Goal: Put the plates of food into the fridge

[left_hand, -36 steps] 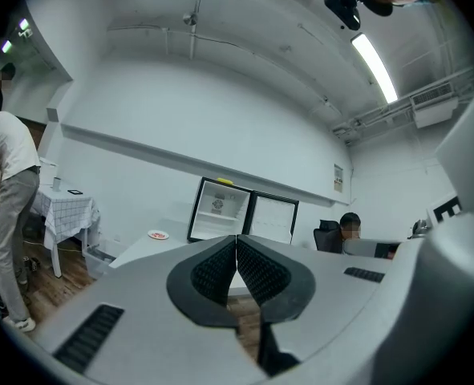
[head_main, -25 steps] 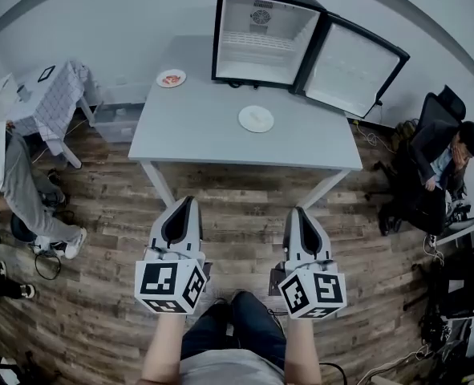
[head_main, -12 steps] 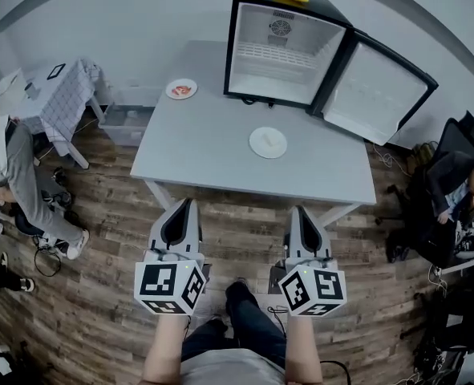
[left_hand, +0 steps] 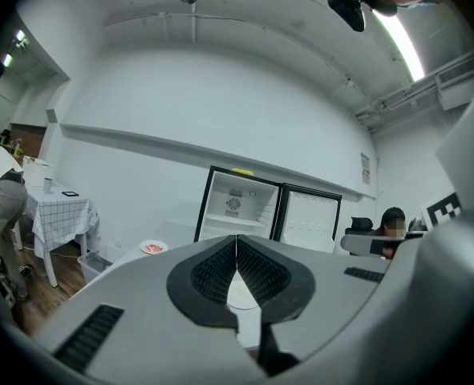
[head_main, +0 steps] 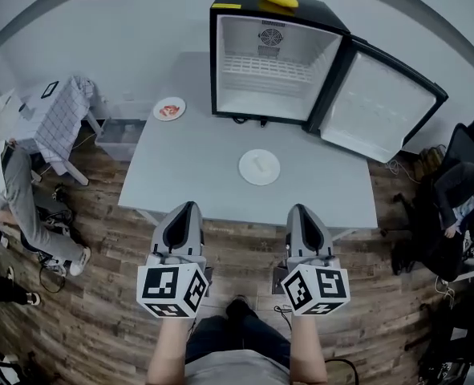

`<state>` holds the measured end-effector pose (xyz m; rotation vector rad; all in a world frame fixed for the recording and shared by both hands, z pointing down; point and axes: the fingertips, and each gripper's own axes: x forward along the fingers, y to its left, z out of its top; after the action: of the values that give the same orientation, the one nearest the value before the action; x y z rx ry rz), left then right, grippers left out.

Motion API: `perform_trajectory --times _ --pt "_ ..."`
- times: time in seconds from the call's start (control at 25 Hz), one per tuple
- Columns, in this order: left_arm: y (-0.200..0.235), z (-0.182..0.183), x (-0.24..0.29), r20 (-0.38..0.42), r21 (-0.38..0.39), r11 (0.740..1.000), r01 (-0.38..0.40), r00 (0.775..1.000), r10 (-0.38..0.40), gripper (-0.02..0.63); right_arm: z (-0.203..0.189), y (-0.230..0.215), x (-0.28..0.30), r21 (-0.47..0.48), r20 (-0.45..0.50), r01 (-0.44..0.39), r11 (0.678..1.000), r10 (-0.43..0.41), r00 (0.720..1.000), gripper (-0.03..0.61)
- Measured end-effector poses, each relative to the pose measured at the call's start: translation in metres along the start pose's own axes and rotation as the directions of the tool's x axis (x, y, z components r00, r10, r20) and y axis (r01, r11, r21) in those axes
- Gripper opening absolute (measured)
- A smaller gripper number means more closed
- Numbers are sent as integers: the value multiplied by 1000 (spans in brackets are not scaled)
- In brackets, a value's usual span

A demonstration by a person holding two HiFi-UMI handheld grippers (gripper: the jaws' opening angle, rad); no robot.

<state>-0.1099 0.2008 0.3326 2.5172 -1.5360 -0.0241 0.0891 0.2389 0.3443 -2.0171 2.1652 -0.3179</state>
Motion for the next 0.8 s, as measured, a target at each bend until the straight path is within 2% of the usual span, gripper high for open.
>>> perform_trajectory --times 0.44,0.8 --pt "-15 1 61 -20 -3 1000 18 1000 -18 9 8 -46 39 41 4 37 998 -37 999 15" --pt "3 -9 117 -44 -40 999 23 999 -24 9 1 -66 85 36 -25 64 997 -63 998 15"
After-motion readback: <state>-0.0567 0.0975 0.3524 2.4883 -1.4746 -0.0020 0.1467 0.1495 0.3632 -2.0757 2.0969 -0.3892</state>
